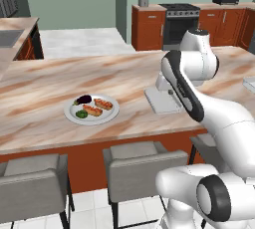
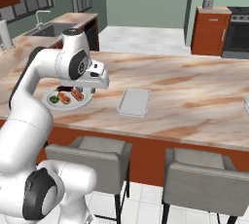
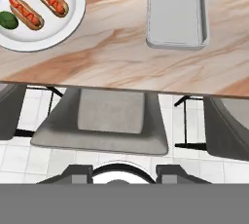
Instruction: Place one cooked food and one vegetable from the large plate to each tupperware container.
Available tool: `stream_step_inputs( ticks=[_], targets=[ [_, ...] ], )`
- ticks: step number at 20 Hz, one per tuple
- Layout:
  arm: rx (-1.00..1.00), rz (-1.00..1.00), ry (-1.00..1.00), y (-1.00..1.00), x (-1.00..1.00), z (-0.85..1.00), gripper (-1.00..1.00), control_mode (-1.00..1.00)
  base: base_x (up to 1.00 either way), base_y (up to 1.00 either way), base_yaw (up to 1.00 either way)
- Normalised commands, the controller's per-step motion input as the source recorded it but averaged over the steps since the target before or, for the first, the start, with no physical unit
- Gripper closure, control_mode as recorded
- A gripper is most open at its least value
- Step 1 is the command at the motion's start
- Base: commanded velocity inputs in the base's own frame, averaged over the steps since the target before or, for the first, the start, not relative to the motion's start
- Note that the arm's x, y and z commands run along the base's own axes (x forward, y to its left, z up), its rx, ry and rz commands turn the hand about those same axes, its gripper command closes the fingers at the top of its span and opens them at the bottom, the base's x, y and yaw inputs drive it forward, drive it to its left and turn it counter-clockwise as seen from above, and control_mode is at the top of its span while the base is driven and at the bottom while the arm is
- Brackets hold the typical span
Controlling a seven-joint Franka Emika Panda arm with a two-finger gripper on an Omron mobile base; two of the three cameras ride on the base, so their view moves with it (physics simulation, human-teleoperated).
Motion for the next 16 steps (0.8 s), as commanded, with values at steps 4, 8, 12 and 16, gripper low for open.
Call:
stream_step_inputs(
  ticks=[4, 8, 12, 16],
  targets=[
    [0.00, 0.04, 0.00, 0.00, -0.41, 0.00, -1.00, -1.00, 0.00, 0.00, 0.00],
    [0.00, 0.12, 0.00, 0.22, -0.65, -0.11, -1.00, -1.00, 0.00, 0.00, 0.00],
    [0.00, 0.21, -0.06, 0.72, 0.04, -0.45, -1.00, -1.00, 0.00, 0.00, 0.00],
    [0.00, 0.21, -0.02, 0.73, 0.51, -0.18, -1.00, -1.00, 0.00, 0.00, 0.00]
  ],
)
